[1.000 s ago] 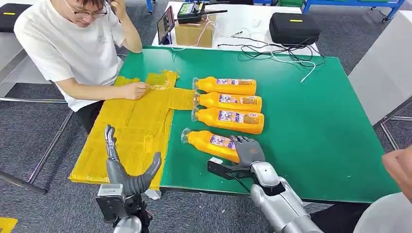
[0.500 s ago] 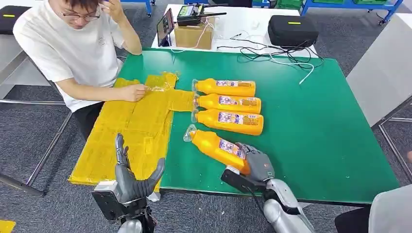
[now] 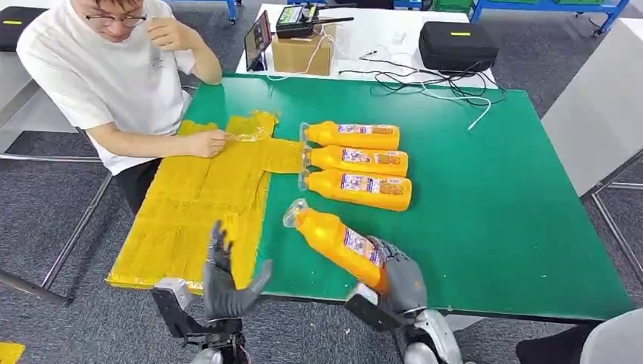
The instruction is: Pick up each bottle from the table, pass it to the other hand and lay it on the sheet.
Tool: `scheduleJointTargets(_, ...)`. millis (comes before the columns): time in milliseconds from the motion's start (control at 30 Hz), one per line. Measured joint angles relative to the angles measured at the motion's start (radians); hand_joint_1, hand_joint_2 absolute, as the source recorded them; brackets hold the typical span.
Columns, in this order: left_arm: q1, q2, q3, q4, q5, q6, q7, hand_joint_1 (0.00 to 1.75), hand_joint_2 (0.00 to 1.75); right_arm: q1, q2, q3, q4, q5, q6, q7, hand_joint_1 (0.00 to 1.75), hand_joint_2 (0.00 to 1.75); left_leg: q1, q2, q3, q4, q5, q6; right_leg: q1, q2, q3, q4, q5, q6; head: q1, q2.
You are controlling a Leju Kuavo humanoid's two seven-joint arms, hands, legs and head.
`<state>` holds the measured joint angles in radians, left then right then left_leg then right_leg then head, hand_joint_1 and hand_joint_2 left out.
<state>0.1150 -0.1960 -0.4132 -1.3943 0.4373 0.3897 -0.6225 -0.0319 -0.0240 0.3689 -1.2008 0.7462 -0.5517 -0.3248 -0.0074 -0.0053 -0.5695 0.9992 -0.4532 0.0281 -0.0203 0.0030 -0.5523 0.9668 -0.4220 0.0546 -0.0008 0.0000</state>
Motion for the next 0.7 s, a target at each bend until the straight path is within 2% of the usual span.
scheduleJointTargets(67, -0.006, 0.022, -0.037, 0.006, 0.048, -0.040, 0.013, 0.00, 1.75, 0.013, 0.016, 0.001, -0.011, -0.026, -0.059, -0.062, 1.75, 1.75, 0.000, 0.000, -0.001, 0.000, 0.000, 0.000, 0.000, 0.000, 0.000, 0.000, 0.000, 0.000, 0.000, 0.000)
scheduleJointTargets(133, -0.007, 0.040, -0.062, 0.003, 0.077, -0.052, 0.024, 0.00, 1.75, 0.018, 0.038, 0.009, -0.018, -0.079, -0.067, -0.107, 1.75, 1.75, 0.000, 0.000, -0.002, 0.000, 0.000, 0.000, 0.000, 0.000, -0.002, 0.001, 0.000, 0.000, 0.001, 0.000)
scheduleJointTargets(267, -0.004, 0.070, -0.107, -0.026, 0.096, -0.085, 0.044, 0.00, 1.75, 0.012, 0.065, 0.047, -0.017, -0.080, -0.059, -0.110, 1.75, 1.75, 0.000, -0.001, -0.005, 0.000, 0.000, 0.000, 0.000, -0.001, -0.005, 0.001, 0.000, 0.000, 0.001, 0.000)
scheduleJointTargets(467, -0.023, 0.095, -0.162, -0.035, 0.071, -0.119, 0.023, 0.00, 1.75, 0.046, 0.082, 0.089, -0.017, -0.203, -0.074, -0.160, 1.75, 1.75, 0.000, -0.001, -0.007, 0.000, 0.000, 0.000, 0.000, -0.001, -0.006, 0.000, -0.001, 0.000, 0.001, 0.000)
scheduleJointTargets(567, -0.033, 0.099, -0.183, -0.034, 0.050, -0.152, 0.011, 0.00, 1.75, 0.048, 0.082, 0.124, -0.015, -0.213, -0.039, -0.180, 1.75, 1.75, 0.000, 0.000, -0.007, 0.000, 0.000, 0.000, 0.000, -0.001, -0.007, 0.000, 0.000, 0.000, 0.000, 0.000)
scheduleJointTargets(700, -0.041, 0.099, -0.197, -0.028, -0.027, -0.158, -0.050, 0.00, 1.75, 0.019, 0.074, 0.189, 0.026, -0.148, 0.084, -0.132, 1.75, 1.75, 0.000, -0.001, -0.007, 0.000, 0.000, 0.000, 0.000, -0.001, -0.007, 0.000, 0.000, 0.000, 0.001, 0.000)
